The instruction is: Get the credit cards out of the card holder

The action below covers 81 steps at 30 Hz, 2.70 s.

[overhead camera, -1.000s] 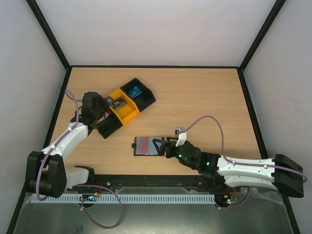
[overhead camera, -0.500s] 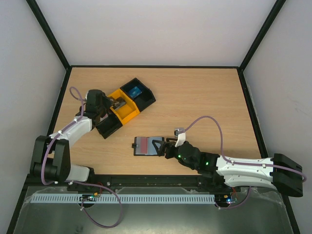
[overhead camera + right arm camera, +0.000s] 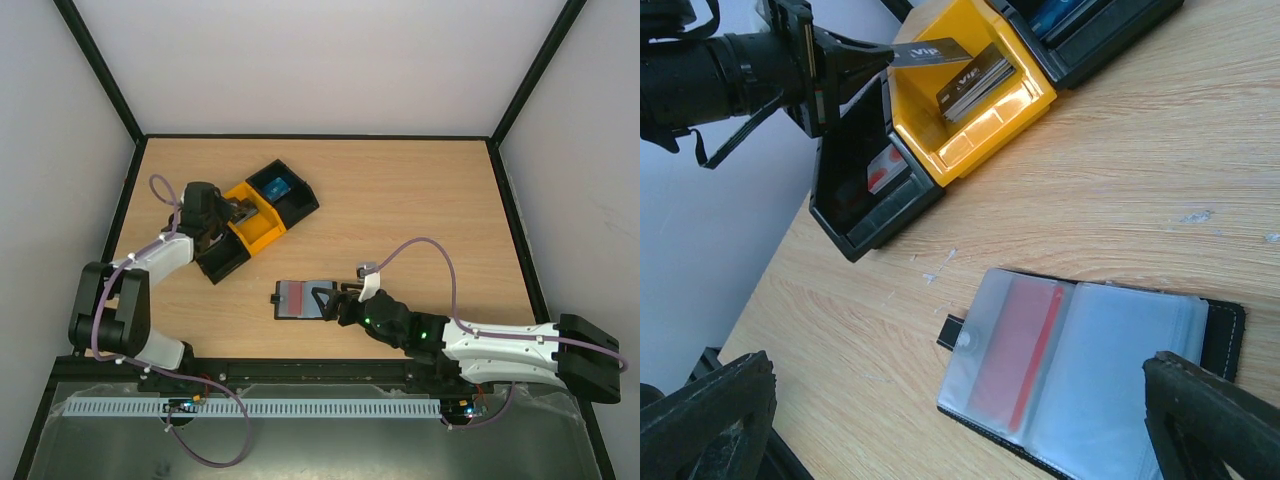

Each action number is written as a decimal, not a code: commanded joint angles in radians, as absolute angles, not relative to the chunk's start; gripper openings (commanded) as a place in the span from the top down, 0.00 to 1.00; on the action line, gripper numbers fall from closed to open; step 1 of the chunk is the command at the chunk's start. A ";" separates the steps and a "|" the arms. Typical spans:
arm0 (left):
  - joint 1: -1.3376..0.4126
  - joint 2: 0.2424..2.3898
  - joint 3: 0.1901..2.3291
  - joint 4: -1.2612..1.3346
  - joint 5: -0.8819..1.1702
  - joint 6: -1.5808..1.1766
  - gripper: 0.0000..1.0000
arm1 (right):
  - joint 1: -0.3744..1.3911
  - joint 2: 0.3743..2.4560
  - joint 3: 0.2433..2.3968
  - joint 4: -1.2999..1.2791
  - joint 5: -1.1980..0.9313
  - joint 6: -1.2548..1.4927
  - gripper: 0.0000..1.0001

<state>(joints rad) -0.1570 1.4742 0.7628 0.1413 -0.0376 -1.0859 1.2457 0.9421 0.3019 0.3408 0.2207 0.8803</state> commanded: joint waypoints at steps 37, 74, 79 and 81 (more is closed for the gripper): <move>-0.153 1.605 0.840 0.165 -0.092 -1.050 0.91 | 1.246 0.934 0.315 0.319 0.270 0.896 0.02; -0.153 1.351 0.882 -0.160 0.159 -0.781 0.09 | 1.246 0.936 0.350 0.173 0.364 0.997 0.02; -0.155 1.263 0.825 -0.171 0.278 -0.717 0.09 | 1.246 0.937 0.351 0.145 0.375 0.991 0.02; -0.156 1.232 0.800 -0.178 0.335 -0.696 0.11 | 1.246 0.942 0.347 0.150 0.364 0.980 0.02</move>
